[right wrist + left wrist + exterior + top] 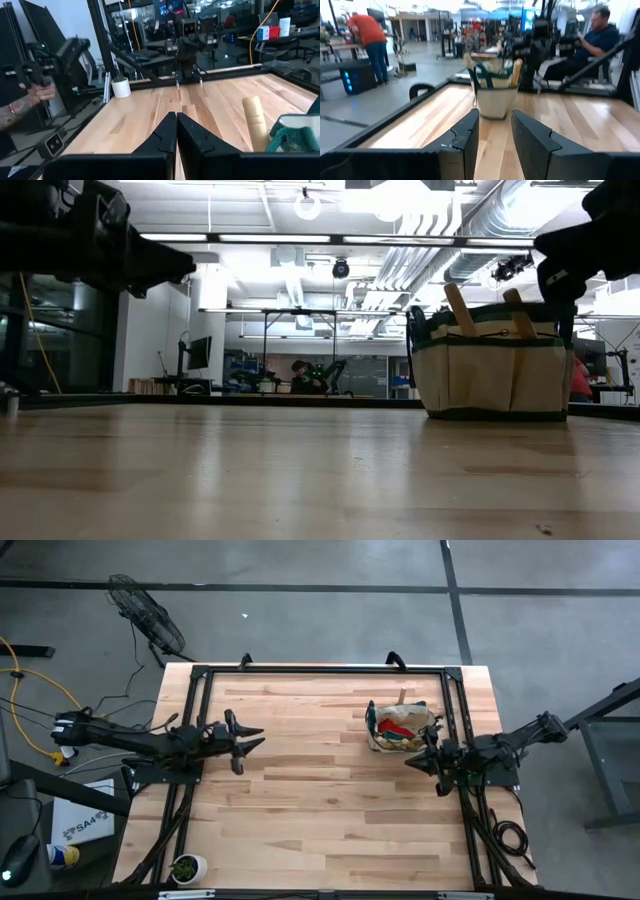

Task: Pick & Place Garden tools in Gardening bag
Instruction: Return to Home Position

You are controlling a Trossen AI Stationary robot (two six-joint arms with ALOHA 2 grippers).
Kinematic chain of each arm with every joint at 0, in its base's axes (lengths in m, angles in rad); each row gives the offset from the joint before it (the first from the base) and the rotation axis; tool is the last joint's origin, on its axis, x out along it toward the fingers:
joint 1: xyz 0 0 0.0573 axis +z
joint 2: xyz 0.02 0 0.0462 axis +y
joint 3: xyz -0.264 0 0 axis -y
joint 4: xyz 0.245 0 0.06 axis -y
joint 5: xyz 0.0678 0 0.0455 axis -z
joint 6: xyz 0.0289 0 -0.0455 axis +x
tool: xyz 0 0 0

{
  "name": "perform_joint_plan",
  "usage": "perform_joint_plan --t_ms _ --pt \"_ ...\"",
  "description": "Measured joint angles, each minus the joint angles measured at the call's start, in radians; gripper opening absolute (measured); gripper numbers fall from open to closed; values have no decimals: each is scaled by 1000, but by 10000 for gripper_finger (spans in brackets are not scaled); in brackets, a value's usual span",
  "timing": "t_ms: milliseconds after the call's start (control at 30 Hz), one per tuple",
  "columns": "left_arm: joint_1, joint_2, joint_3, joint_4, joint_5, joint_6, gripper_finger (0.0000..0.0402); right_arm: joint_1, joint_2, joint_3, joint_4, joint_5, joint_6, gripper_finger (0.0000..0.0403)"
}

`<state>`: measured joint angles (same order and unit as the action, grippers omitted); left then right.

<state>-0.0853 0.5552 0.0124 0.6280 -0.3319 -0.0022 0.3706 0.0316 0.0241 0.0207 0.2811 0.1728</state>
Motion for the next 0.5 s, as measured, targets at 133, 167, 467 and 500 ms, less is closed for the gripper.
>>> perform_joint_plan --t_ms 133,167,467,500 --pt "0 -136 -1 -158 3 -29 111 0 -30 1 -7 -19 -27 3" --pt "0 -171 -1 -190 3 -30 111 0 -30 1 -9 -20 -36 3" --pt "0 -467 -2 -481 4 -55 111 0 -30 1 -24 -115 -81 3" --pt "0 -498 -2 -521 4 -60 111 0 -30 1 -27 -142 -89 3"
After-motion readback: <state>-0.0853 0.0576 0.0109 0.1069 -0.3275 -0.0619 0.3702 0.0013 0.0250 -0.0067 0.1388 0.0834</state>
